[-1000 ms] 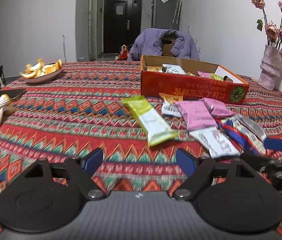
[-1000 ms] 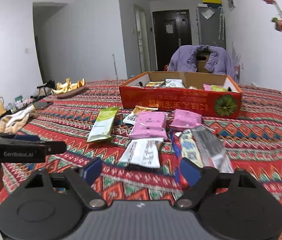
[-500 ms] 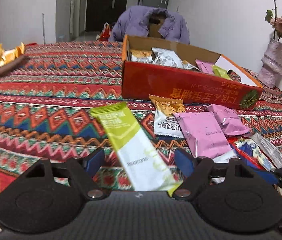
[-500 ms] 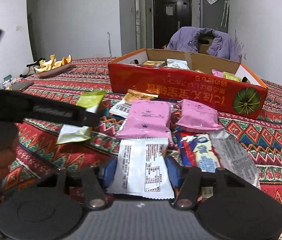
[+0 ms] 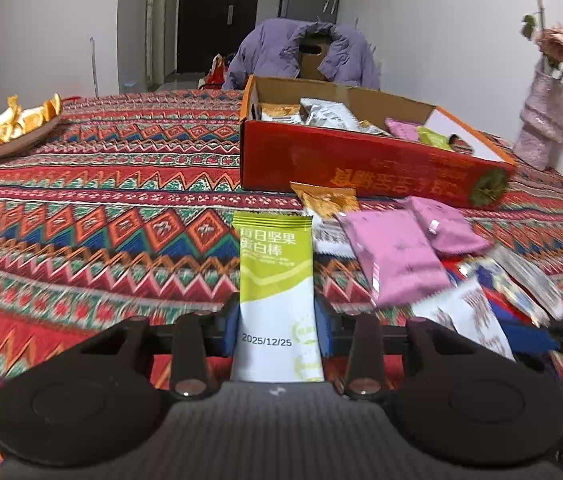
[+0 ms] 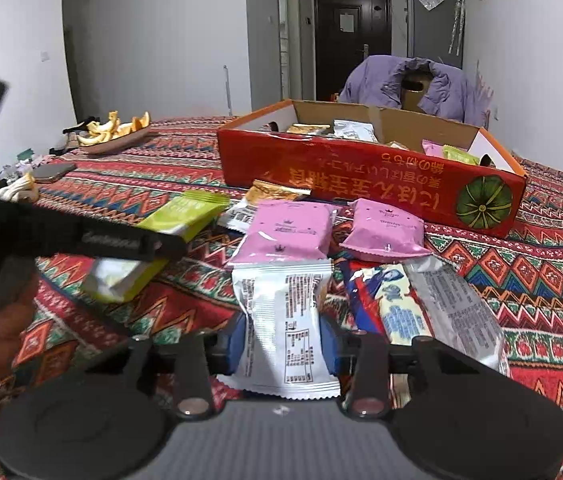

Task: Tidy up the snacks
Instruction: 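Carry the bar packet in the left tool into the box while the right tool carries the white packet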

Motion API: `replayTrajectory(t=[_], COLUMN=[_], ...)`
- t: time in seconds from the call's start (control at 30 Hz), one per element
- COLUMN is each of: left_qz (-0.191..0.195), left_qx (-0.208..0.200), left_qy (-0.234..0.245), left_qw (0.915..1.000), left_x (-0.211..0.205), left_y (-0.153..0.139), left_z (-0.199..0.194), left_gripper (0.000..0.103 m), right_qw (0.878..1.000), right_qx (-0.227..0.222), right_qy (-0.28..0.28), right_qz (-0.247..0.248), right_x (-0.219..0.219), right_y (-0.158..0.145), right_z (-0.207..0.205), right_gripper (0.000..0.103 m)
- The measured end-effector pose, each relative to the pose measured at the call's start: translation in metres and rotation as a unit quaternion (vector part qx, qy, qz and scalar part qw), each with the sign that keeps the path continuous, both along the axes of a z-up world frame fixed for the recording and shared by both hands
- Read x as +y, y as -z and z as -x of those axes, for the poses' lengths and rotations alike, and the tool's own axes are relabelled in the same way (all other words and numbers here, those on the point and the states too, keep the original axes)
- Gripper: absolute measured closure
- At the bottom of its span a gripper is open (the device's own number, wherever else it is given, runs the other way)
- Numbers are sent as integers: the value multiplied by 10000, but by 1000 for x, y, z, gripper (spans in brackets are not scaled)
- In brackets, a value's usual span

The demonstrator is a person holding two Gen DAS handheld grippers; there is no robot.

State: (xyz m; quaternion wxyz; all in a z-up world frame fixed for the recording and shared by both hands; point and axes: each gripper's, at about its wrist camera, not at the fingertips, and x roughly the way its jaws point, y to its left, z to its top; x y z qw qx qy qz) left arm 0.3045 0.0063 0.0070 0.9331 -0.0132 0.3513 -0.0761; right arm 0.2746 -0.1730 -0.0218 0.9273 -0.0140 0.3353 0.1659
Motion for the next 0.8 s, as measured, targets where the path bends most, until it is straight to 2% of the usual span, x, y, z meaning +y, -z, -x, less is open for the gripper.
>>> replayTrajectory(t=[0.23,0.43,0.63,0.8], left_qz=[80,184,261,461], left_qx=[-333,-576,-593,-716], left_qy=[44,37,93,313], left_qw=[9994,9982,9979,9959], left_x=[-1,-7,-15,-21], left_y=[-26,-40,-44,-64], left_z=[62,87,86,55], left_gripper=[65,65,65,65], right_qw=[9993,9982,9968,9948], right_qx=[-351,-571,-723,-817], right_qy=[-8,58,161,142], right_qz=[-148,-181,-302,-590], right_x=[-10,-22,-36,-53], right_y=[-22,-36,-44,-62], right_z=[40,65,73,51], right_gripper=[65,65,65,65])
